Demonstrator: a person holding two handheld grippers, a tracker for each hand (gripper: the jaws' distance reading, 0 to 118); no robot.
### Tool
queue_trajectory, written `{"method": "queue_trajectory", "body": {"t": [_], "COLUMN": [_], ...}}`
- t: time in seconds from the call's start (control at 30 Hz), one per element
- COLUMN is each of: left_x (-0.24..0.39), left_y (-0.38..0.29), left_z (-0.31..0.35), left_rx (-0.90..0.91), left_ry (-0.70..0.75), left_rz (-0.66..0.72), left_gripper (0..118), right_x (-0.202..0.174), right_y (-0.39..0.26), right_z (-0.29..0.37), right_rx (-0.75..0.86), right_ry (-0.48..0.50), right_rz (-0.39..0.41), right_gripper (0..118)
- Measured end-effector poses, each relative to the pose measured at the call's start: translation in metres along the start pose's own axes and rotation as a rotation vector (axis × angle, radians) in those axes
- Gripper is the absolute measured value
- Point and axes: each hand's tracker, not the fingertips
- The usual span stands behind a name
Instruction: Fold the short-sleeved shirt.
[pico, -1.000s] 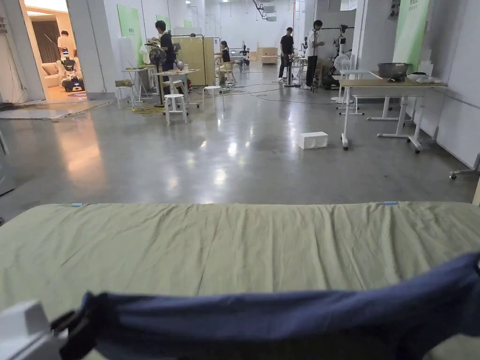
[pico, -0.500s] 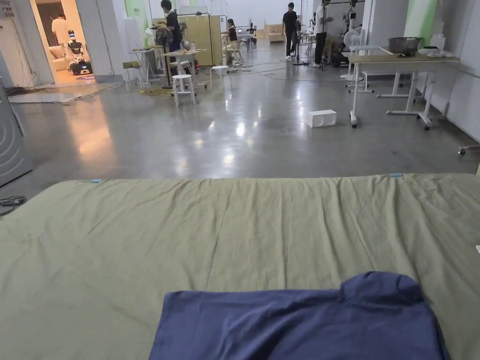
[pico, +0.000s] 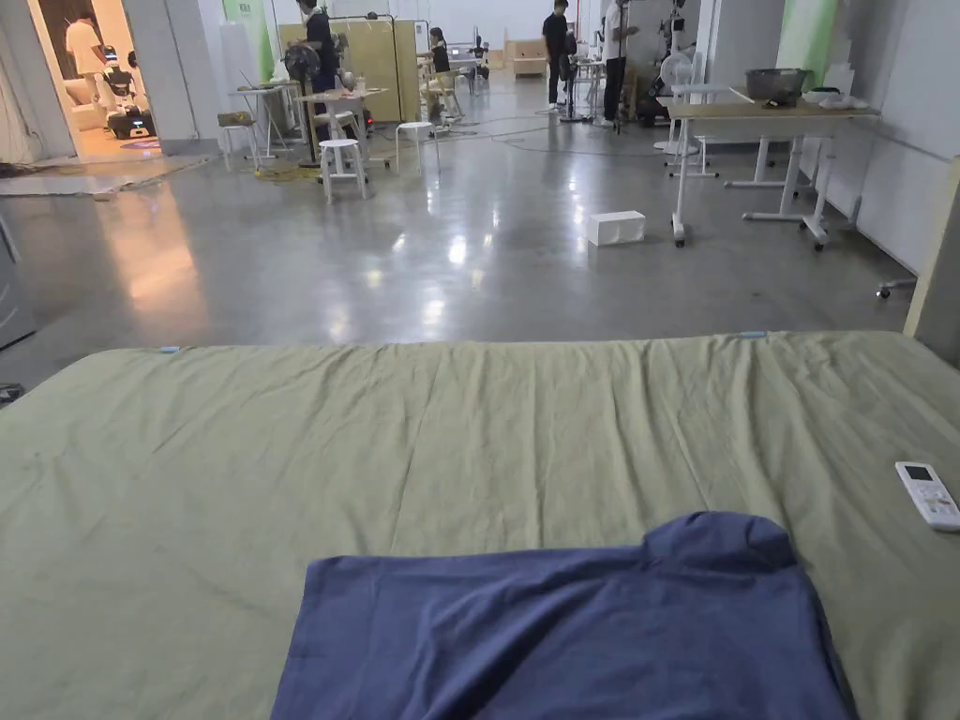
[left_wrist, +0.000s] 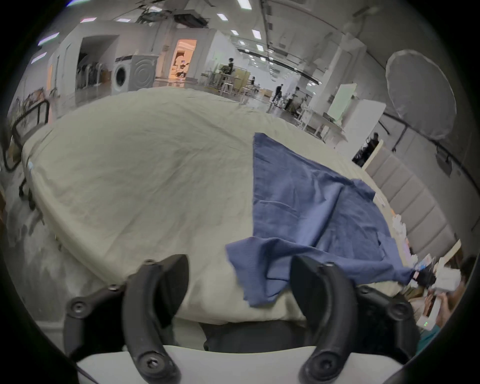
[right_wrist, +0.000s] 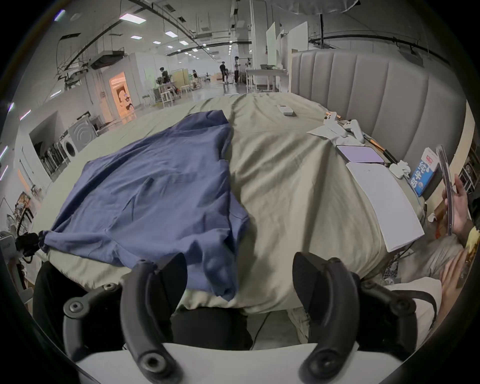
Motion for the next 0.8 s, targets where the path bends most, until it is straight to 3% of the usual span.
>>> {"method": "queue_trajectory", "body": {"t": [0.1, 0.27, 0.4, 0.53, 0.6, 0.67, 0.7, 0.8], "left_x": [-0.001, 0.06, 0.132, 0.183, 0.198, 0.212, 0.215, 0.221], "left_y": [0.011, 0.042, 0.055, 0.056, 0.055, 0.051, 0.05, 0.045], "left_z": [0.04, 0.113, 0.158, 0.183, 0.189, 0.192, 0.191, 0.191], "left_rx": [0.103, 0.332, 0.538, 0.671, 0.681, 0.672, 0.669, 0.629], "left_ry": [0.061, 0.087, 0.114, 0.033, -0.033, -0.024, -0.018, -0.028], "left_rz": [0.006, -0.273, -0.411, -0.472, -0.462, -0.471, -0.499, -0.552], "left_gripper": [86, 86, 86, 83, 69, 20, 11, 3], "right_x": [0.005, -0.02, -0.058, -0.09, -0.1, -0.106, -0.107, -0.107], "right_y": [0.009, 0.047, 0.071, 0.08, 0.079, 0.079, 0.077, 0.075], "right_z": [0.029, 0.1, 0.135, 0.155, 0.162, 0.169, 0.17, 0.175], "right_rx": [0.1, 0.358, 0.533, 0.629, 0.656, 0.706, 0.681, 0.681], "right_ry": [0.031, 0.145, 0.166, 0.143, 0.135, 0.135, 0.143, 0.173], "right_rz": [-0.021, -0.103, 0.004, 0.122, 0.169, 0.228, 0.199, 0.182], "right_gripper": [82, 82, 82, 82, 77, 64, 55, 12]}}
